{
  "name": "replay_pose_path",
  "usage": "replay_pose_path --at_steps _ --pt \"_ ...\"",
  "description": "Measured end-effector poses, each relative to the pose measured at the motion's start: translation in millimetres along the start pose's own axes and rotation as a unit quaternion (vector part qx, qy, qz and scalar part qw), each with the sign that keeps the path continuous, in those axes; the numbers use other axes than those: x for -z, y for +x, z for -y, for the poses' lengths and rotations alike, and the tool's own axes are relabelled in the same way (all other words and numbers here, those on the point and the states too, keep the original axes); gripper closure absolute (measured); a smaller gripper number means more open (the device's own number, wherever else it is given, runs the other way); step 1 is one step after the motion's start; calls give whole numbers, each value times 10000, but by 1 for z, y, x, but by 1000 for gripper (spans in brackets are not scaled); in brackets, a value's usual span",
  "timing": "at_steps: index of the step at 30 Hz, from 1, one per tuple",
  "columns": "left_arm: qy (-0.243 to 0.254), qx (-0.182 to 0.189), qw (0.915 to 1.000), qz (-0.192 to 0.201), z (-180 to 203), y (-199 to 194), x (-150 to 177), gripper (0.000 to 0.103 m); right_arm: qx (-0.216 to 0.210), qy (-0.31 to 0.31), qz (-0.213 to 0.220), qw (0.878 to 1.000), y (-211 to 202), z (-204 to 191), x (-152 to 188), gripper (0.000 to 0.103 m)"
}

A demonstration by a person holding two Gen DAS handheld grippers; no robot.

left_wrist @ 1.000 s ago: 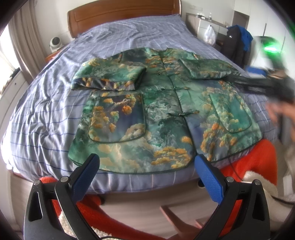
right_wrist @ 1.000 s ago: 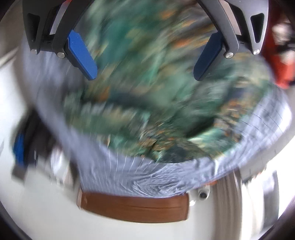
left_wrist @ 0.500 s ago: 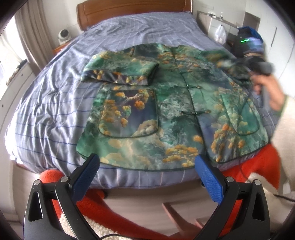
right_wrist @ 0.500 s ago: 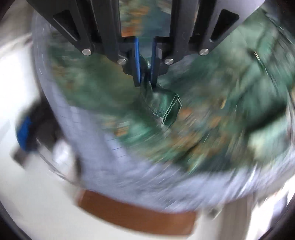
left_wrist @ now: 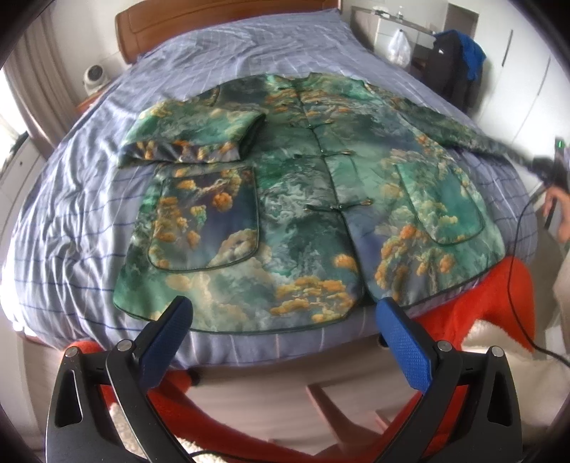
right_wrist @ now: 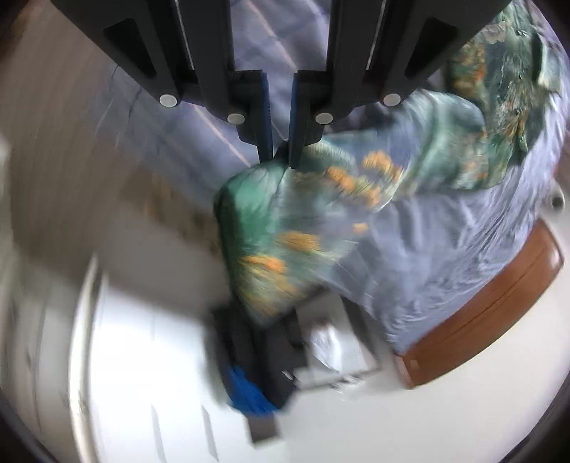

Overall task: Fold large clothes
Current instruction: 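Grasp the folded sleeve cuff with the right tool and lift it, then lay the sleeve out flat with the right tool while the left tool grasps the other folded sleeve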

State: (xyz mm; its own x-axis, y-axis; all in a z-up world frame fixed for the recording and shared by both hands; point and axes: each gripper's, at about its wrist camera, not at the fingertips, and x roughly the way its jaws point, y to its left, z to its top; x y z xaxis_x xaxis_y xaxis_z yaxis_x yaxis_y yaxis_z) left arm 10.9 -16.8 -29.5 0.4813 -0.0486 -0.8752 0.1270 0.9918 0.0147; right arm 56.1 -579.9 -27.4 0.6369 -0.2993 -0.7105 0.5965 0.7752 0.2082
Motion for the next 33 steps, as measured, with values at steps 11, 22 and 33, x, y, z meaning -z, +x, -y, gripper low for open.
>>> replay_pose_path --at_steps 11,22,33 --pt "116 -65 9999 -104 12 5 -3 0 -2023 2321 -313 9509 36 83 51 29" --pt "249 -483 9984 176 -2 9 -17 0 -1044 2672 -607 9560 65 94 40 96" --pt "954 -919 9912 -72 -59 137 -154 0 -776 768 73 9940 -23 31 58 33"
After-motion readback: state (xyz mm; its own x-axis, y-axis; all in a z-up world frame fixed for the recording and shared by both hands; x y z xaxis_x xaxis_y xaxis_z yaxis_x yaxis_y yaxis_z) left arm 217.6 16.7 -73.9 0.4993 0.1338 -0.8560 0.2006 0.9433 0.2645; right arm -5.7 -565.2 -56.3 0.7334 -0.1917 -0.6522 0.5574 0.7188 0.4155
